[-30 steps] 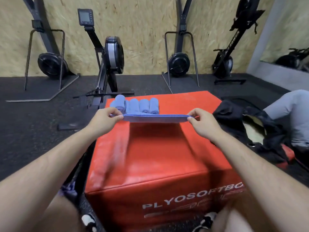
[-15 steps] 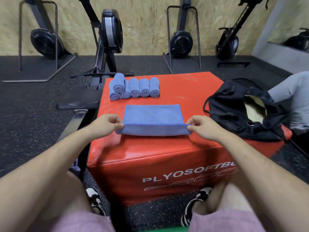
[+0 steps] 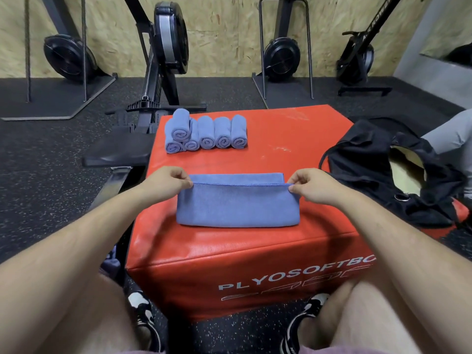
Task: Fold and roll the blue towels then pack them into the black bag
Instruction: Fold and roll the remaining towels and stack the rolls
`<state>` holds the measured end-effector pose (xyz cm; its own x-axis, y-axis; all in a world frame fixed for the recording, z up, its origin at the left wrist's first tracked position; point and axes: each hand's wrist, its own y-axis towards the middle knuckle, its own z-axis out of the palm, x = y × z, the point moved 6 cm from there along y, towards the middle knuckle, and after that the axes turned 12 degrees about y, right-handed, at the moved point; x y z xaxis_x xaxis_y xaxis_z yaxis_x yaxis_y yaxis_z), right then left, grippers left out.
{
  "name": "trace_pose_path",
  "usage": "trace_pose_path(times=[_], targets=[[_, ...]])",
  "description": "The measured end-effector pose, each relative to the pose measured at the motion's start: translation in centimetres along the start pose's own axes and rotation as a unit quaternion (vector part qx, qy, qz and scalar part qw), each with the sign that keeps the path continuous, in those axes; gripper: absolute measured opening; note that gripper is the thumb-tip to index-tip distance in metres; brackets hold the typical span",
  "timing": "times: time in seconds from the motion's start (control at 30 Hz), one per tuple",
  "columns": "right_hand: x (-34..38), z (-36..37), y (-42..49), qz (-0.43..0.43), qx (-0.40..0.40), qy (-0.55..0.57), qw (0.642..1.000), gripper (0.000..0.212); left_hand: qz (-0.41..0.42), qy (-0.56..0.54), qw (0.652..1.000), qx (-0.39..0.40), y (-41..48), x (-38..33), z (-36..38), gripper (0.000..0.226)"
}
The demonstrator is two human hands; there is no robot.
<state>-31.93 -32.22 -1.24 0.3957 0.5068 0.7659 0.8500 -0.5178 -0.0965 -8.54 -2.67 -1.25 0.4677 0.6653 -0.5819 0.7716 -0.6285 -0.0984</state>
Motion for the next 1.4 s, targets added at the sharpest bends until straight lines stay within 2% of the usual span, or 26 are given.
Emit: trace_pose_path(times=[0.33, 0.6, 0.73, 0.8, 0.83, 0.9, 0.97, 1.03, 1.1, 1.17, 1.4], targets=[[-0.4, 1.3, 6.4, 0.001, -0.047, -0.041, 0.998, 0.009, -0.044, 0.009, 0.998, -0.036, 6.3, 0.7, 1.7, 0.009], [-2.1, 3.0, 9.6, 0.021, -0.096, -0.082, 0.992, 0.010, -0.025, 0.076, 0.991, -0.108, 9.3, 1.8, 4.1, 0.009], [-2.3, 3.7, 10.0, 0.029, -0.112, -0.108, 0.987, 0.013, -0.019, 0.108, 0.987, -0.116, 10.1, 2.1, 4.7, 0.007], [-1.8, 3.9, 9.7, 0.032, -0.131, -0.148, 0.980, 0.019, -0.010, 0.172, 0.973, -0.152, 9.6, 1.9, 4.6, 0.009], [-1.1, 3.9, 9.3, 0.025, -0.151, -0.196, 0.969, 0.024, -0.006, 0.230, 0.955, -0.186, 9.1, 1.4, 4.5, 0.015], [1.5, 5.0, 8.2, -0.035, -0.197, -0.289, 0.936, 0.032, 0.039, 0.293, 0.927, -0.229, 7.8, -0.8, 5.2, 0.024], [4.0, 8.0, 7.0, -0.123, -0.185, -0.288, 0.931, 0.036, 0.135, 0.264, 0.936, -0.189, 6.5, -3.8, 7.8, 0.035], [4.9, 12.0, 6.4, -0.152, -0.108, -0.249, 0.950, 0.046, 0.192, 0.233, 0.947, -0.108, 5.5, -5.8, 10.9, 0.054], [4.2, 14.8, 6.2, -0.111, -0.031, -0.221, 0.968, 0.052, 0.181, 0.239, 0.953, -0.047, 5.3, -5.9, 12.9, 0.055], [3.2, 15.6, 6.3, -0.084, -0.004, -0.216, 0.973, 0.055, 0.158, 0.259, 0.953, -0.020, 5.6, -5.2, 13.7, 0.051], [-1.3, 11.1, 6.2, -0.009, -0.027, -0.212, 0.977, 0.061, 0.095, 0.280, 0.955, -0.014, 5.9, -0.7, 11.0, 0.057]])
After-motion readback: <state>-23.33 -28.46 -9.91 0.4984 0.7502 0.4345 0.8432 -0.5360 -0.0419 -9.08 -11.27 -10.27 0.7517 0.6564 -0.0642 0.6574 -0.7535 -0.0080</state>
